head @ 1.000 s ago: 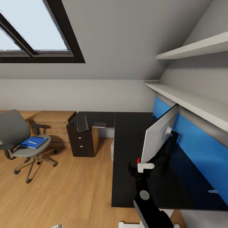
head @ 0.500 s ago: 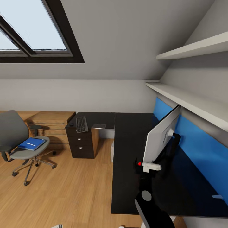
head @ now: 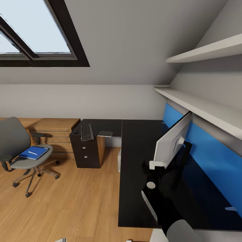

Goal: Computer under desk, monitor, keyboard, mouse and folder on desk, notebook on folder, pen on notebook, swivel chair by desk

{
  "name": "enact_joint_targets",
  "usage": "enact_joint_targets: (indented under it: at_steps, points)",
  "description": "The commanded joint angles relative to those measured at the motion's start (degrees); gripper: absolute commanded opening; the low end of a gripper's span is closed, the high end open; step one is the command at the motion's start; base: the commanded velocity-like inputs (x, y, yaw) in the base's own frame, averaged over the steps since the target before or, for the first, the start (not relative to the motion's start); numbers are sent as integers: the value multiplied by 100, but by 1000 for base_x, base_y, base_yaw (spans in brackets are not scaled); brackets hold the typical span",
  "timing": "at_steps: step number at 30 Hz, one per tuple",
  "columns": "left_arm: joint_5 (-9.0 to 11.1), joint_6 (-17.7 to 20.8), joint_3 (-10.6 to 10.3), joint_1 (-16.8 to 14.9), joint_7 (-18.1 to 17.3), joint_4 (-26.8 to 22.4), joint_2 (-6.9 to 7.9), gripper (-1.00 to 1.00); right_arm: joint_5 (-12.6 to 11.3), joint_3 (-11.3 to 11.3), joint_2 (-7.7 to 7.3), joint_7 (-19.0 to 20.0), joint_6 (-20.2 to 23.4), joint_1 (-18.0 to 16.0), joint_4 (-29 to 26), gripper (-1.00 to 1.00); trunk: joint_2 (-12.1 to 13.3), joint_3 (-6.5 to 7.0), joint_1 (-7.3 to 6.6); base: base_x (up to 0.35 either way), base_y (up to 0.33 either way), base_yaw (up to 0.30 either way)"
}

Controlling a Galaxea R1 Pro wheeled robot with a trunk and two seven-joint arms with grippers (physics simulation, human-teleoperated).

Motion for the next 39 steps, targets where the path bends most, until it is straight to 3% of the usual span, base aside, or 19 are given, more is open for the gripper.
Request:
enact_joint_targets:
  at_steps: [1,5,13,19,21,39]
  points:
    - [26,10,-35,-7,50,-13,9,100,-8,4,-1,-27,33,-235,313,100,-15,-14,3,0,0,0]
    - [23,10,-35,-7,52,-13,9,100,-117,-33,-5,-17,7,-583,782,100,-15,-14,3,0,0,0]
    - [18,10,-35,-7,54,-13,9,100,-338,-183,-92,-17,-30,-762,986,100,-15,-14,3,0,0,0]
    - [17,12,-35,-7,52,-13,-33,100,-367,-785,-113,-21,-232,-776,999,100,-15,-14,3,0,0,0]
    - [17,14,-35,-7,55,-13,-50,100,-369,-881,-114,-28,-302,-777,1000,100,-15,-14,3,0,0,0]
    - [26,15,-16,-7,59,-13,-60,100,-368,-939,-114,-47,-362,-778,1019,100,-15,-14,3,-84,-42,0]
